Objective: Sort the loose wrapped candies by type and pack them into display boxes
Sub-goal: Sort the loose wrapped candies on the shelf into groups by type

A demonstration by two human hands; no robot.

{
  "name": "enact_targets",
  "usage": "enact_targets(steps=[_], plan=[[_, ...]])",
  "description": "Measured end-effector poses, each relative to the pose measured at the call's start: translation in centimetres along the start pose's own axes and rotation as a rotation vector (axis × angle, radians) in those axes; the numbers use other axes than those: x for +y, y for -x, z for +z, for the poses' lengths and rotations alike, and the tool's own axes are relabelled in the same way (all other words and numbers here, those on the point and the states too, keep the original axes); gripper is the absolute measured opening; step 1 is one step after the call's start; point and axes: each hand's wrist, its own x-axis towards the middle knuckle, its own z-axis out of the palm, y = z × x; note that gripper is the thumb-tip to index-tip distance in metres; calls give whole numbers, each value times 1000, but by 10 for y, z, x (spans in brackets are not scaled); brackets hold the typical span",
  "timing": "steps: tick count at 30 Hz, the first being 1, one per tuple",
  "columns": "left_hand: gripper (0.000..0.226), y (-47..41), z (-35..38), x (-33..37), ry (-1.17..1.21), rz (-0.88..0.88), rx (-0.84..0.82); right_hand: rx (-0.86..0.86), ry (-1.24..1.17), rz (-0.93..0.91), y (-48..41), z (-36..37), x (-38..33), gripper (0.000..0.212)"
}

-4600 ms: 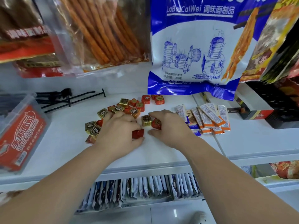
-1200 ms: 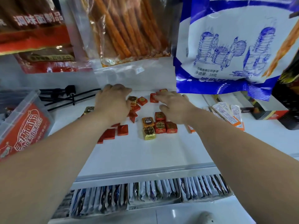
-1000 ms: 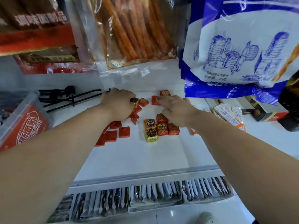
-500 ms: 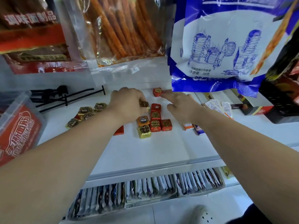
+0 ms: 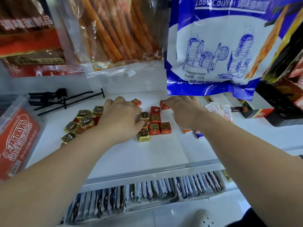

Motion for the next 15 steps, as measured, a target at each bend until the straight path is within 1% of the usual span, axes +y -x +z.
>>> enact_targets(steps=[2,4,6,8,9,11,15], plan=[[43,19,0,-4,11,40,85,-30,11,12,13,2,0,75],[49,36,3,-5,30,102,109,-43,-43,17,24,4,-3,72],[44,45,8,0,6,152,56,-72,-97,-6,33,3,-8,71],[34,47,13,6,-38,150,42,-86,-135,-34,41,4,-12,68],[30,46,14,8,-40,137,54,-78,-153,-42,44,5,-13,67],[32,44,16,14,-24,106,63,-44,-177,-51,48,11,-12,64],[39,44,12,17,21,71,85,110,-251,-46,49,20,-16,51]])
